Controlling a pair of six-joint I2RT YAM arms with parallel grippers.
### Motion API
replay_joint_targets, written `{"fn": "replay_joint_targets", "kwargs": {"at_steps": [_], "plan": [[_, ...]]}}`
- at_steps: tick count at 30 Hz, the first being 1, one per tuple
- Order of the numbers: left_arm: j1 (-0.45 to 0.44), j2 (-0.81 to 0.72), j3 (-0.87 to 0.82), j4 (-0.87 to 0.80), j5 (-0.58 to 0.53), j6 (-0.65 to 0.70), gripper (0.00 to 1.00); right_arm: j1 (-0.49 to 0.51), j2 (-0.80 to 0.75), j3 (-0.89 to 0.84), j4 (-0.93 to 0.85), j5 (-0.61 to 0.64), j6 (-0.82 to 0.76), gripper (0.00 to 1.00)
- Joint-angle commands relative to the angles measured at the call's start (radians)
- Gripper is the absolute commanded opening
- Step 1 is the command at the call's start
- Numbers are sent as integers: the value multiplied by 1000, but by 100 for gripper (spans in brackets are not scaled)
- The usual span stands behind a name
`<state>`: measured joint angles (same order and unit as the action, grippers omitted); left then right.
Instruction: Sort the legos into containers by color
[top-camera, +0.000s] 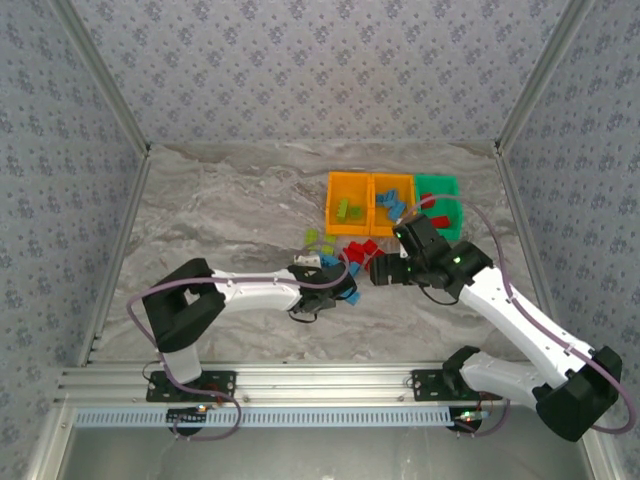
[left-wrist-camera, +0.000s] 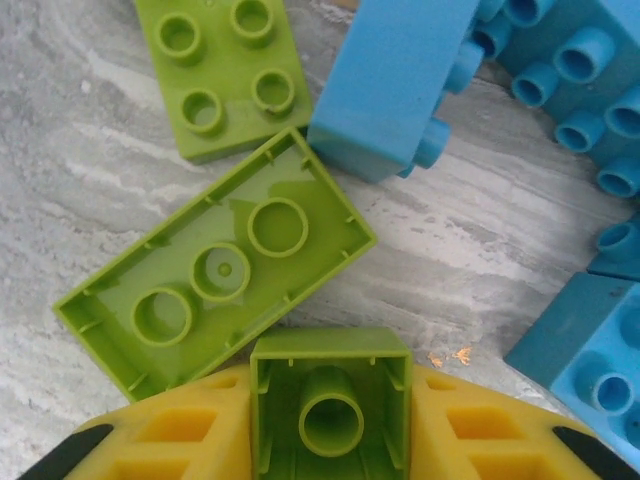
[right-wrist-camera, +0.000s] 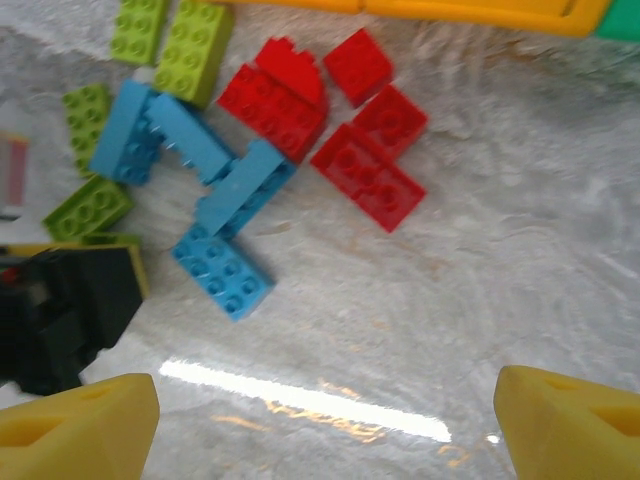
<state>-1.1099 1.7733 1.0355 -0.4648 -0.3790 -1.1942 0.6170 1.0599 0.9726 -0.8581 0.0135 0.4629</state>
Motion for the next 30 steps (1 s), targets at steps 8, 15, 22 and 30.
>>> {"fn": "replay_joint_targets", "kwargs": {"at_steps": [8, 15, 22, 30], "plan": [[5, -97, -20, 24, 8, 33, 20, -23, -40, -4, 64, -189, 44, 90], [79, -185, 161, 18, -93, 273, 20, -86, -164, 7, 85, -65, 134, 92], [259, 184, 591, 23, -28, 514, 21, -93, -193, -24, 96, -64, 186, 92], [319, 490, 1037, -89, 31, 611, 42, -91, -246, -60, 61, -19, 208, 92]]}}
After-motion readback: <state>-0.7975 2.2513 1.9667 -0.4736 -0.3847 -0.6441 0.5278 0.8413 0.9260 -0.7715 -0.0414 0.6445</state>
